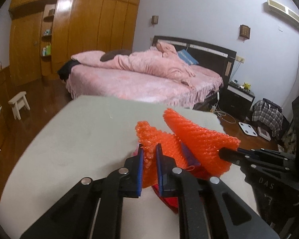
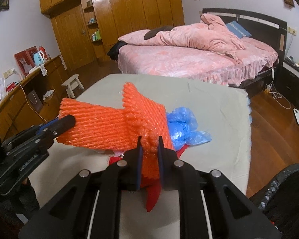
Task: Collect trash
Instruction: 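Grasp the second orange mesh net with the left gripper while the right gripper holds its net, then carry both orange mesh nets over the bin and open both grippers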
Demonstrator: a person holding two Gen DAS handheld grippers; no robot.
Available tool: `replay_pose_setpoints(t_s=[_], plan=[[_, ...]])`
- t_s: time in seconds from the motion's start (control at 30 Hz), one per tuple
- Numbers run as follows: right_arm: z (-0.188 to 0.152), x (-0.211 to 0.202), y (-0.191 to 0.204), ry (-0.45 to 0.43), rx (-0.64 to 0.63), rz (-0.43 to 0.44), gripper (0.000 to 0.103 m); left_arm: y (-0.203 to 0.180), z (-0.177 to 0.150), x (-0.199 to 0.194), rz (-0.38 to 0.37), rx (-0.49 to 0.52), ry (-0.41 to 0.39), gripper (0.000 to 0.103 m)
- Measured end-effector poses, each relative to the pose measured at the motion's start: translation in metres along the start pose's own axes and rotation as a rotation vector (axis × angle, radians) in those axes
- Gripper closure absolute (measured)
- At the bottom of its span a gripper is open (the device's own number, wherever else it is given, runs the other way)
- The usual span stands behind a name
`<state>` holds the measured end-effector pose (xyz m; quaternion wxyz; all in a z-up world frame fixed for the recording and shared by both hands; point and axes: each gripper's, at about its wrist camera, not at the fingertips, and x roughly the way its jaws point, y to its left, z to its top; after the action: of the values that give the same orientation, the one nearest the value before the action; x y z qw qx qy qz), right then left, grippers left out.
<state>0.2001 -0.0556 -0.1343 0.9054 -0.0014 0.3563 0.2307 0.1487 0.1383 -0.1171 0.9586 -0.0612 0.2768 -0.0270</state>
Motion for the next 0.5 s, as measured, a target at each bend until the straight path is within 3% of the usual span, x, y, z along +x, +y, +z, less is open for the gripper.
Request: replay_pose_setpoints(t_s=[0.5], plan=[[0.001,-0.061,0.004,-0.065,-0.015,-0.009,0.091,0.017,0.007,-0.065,0.101,-0.039,-0.097,0.092]])
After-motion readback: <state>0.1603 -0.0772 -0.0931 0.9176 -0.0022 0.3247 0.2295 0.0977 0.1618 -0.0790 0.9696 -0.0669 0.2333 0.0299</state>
